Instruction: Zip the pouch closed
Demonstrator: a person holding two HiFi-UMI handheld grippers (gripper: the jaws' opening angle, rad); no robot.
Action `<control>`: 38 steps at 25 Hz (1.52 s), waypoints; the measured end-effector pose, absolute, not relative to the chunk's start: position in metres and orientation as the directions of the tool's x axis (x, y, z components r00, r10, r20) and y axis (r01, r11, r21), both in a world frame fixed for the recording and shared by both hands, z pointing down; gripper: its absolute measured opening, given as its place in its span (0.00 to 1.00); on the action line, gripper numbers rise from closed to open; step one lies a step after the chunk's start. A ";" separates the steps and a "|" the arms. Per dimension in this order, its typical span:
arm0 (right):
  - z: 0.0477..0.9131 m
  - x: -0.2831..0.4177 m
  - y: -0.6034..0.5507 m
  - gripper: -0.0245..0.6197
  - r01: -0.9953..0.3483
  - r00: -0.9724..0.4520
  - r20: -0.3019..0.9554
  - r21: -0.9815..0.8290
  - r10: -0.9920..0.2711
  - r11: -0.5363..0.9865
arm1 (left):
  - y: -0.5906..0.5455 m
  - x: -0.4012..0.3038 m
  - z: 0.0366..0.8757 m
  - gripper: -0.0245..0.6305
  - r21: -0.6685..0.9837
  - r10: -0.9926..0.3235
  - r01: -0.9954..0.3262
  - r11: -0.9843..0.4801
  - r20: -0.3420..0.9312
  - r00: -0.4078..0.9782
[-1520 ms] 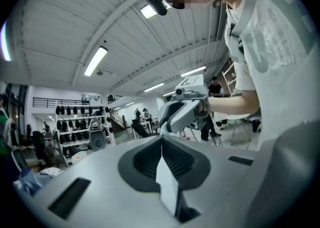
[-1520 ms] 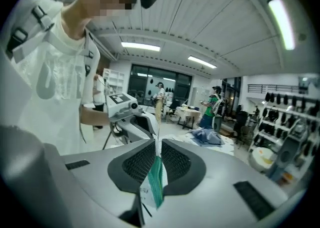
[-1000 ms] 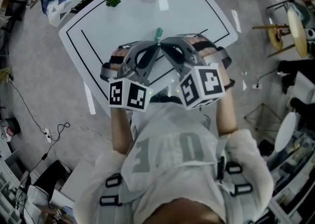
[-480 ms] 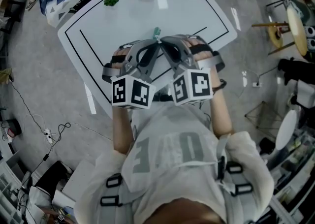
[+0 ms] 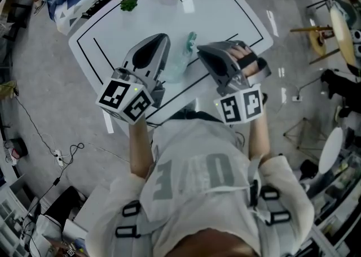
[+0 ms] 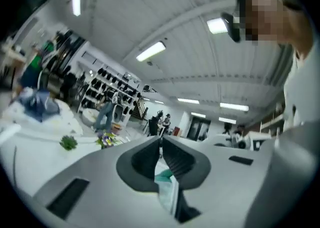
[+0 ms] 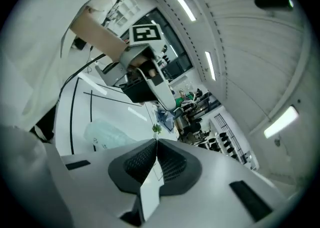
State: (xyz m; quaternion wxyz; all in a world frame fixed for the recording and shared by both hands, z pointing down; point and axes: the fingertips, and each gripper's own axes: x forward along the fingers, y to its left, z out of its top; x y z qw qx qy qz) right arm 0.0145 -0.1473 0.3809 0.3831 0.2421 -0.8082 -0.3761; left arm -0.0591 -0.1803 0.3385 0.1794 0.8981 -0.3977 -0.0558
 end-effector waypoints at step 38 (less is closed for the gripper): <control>0.356 0.002 -0.128 0.06 0.059 -0.704 0.311 0.922 -0.638 0.384 | -0.171 -0.011 0.335 0.09 0.871 -0.505 -0.041 -0.489 -0.244 0.828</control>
